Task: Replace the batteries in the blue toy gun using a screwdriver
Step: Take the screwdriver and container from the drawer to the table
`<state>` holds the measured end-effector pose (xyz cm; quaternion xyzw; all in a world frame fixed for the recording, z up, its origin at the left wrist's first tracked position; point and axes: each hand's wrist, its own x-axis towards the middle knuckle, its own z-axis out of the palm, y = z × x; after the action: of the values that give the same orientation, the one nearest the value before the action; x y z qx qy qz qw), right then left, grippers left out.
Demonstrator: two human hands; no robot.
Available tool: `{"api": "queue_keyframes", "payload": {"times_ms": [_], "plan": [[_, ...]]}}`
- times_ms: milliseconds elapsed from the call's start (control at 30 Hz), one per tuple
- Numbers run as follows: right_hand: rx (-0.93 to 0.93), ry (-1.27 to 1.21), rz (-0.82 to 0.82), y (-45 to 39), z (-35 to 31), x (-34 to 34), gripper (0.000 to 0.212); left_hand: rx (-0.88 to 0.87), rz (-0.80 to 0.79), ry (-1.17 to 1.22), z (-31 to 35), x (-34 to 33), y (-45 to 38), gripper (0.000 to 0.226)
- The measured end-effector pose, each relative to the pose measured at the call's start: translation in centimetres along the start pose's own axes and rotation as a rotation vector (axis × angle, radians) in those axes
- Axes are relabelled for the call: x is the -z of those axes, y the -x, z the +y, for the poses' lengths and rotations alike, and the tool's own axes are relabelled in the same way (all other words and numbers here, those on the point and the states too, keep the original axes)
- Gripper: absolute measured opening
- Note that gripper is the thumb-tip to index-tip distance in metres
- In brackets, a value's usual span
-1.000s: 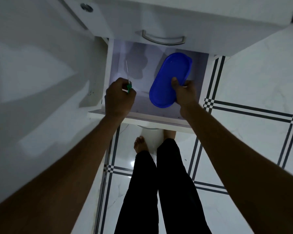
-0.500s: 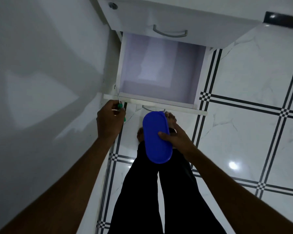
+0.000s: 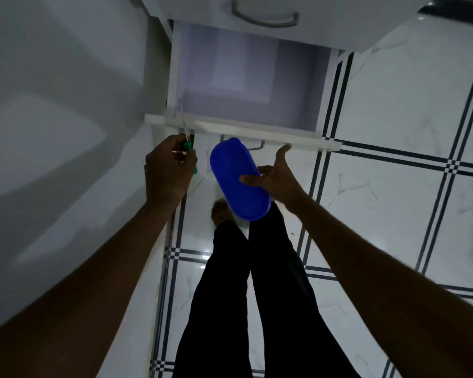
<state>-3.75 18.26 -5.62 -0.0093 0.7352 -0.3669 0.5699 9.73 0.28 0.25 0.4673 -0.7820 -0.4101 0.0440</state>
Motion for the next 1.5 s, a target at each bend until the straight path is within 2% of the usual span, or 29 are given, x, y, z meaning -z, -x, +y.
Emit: {"api": "queue_keyframes", "payload": {"times_ms": [100, 300, 600, 800, 1000, 1133, 1200, 1267, 1400, 1500], "plan": [[0.044, -0.011, 0.042, -0.7, -2.0, 1.3, 0.140, -0.005, 0.023, 0.004, 1.0, 0.1, -1.7, 0.027], [0.147, 0.023, 0.028, -3.7, -4.1, 4.2, 0.147, -0.015, 0.028, -0.012, 2.4, -0.3, -4.3, 0.027], [0.253, 0.050, 0.033, -6.7, -7.3, 7.7, 0.142, -0.008, 0.010, 0.006, 3.6, -1.5, -6.1, 0.029], [0.207, 0.039, -0.007, -7.4, -9.1, 9.6, 0.140, -0.005, -0.004, -0.004, 3.6, -2.0, -6.3, 0.030], [0.261, 0.004, -0.028, -7.4, -9.4, 9.6, 0.137, -0.017, -0.013, -0.014, 3.7, -1.5, -6.1, 0.032], [0.247, 0.022, -0.006, -4.8, -9.2, 9.3, 0.132, -0.032, -0.036, -0.022, 4.7, -0.5, -4.7, 0.033], [0.201, 0.034, 0.034, -1.4, -8.9, 9.4, 0.122, -0.061, -0.057, -0.034, 6.3, 0.5, -3.4, 0.032], [0.195, -0.019, 0.094, 2.7, -8.1, 9.9, 0.102, -0.115, -0.104, -0.029, 8.5, 1.6, -2.0, 0.032], [0.336, -0.261, 0.192, 12.9, -6.9, 11.8, 0.056, -0.261, -0.199, -0.004, 14.4, 3.6, 1.5, 0.031], [0.414, -0.417, 0.335, 21.0, -6.1, 13.6, 0.040, -0.334, -0.249, -0.002, 19.4, 3.9, 4.1, 0.032]]}}
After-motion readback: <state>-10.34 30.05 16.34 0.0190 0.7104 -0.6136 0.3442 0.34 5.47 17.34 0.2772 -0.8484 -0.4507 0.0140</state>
